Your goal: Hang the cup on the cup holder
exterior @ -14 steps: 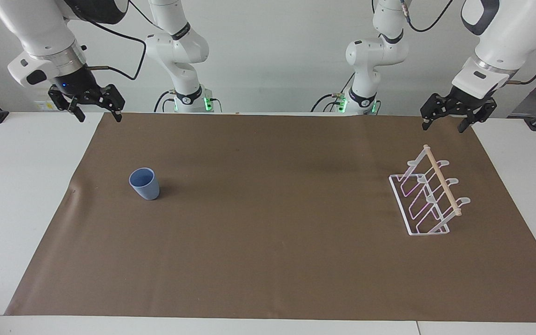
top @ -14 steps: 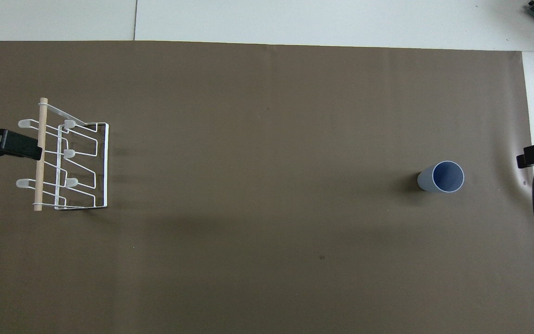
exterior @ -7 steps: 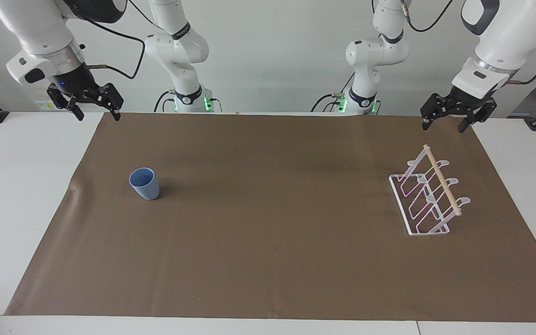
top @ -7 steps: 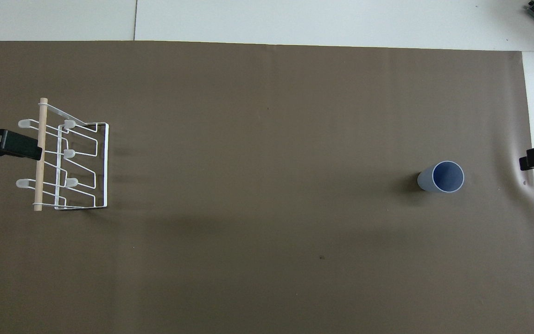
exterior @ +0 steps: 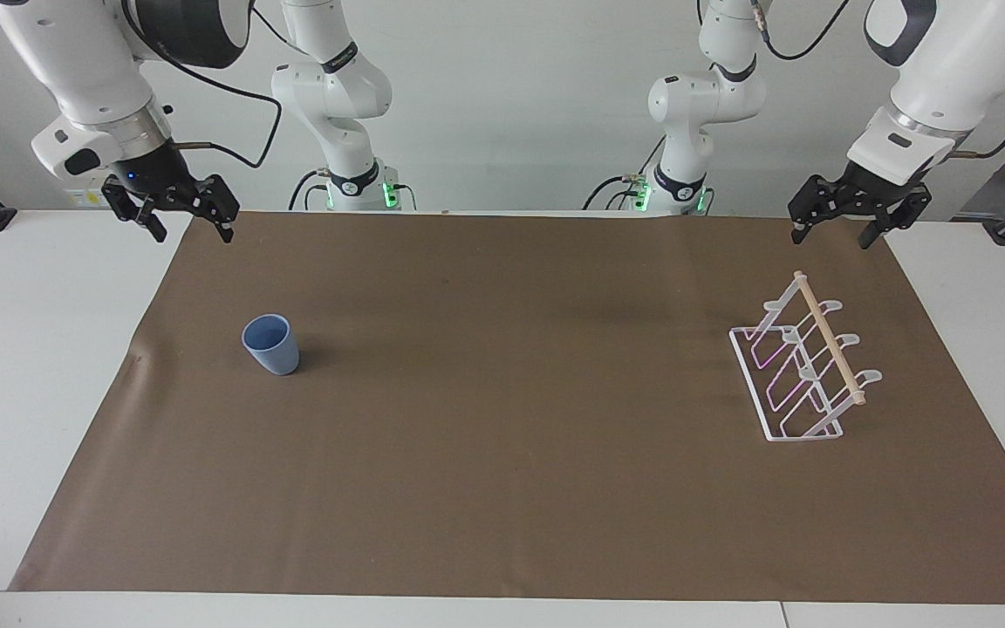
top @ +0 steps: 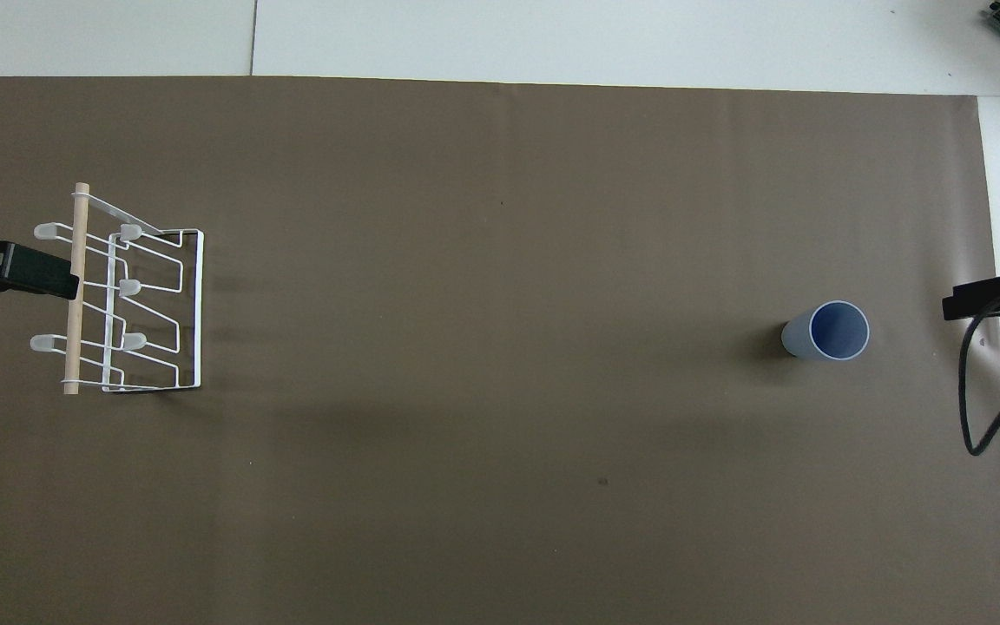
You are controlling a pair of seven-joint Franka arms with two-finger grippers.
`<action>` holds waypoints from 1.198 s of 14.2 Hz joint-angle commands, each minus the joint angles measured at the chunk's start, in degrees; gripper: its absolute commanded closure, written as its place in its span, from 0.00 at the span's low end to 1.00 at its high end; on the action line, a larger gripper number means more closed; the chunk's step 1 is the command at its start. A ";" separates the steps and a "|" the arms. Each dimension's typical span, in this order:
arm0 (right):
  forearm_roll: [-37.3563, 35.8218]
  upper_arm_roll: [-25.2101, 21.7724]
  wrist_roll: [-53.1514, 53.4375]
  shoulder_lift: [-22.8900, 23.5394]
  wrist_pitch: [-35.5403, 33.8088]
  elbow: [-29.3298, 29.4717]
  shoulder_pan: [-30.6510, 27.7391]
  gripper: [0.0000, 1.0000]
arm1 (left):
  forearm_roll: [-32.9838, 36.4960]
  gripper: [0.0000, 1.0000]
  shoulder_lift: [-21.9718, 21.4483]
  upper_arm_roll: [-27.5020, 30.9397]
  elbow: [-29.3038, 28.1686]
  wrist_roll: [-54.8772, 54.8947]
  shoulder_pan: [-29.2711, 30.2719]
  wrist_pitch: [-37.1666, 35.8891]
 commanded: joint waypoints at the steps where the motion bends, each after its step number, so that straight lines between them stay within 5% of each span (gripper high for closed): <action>1: 0.97 0.22 0.90 -4.83 6.85 -9.51 0.41 0.00 | 0.66 0.00 -0.76 0.03 -0.36 -0.49 0.07 -0.63; 9: 0.97 0.40 0.28 -3.86 18.71 -18.03 0.68 0.00 | 0.66 0.00 -0.76 0.03 -0.36 -0.49 0.07 -0.63; 17: 0.97 0.57 0.28 3.24 26.10 -19.71 1.30 0.00 | 0.66 0.00 -0.68 0.03 -0.36 -0.49 0.15 -0.63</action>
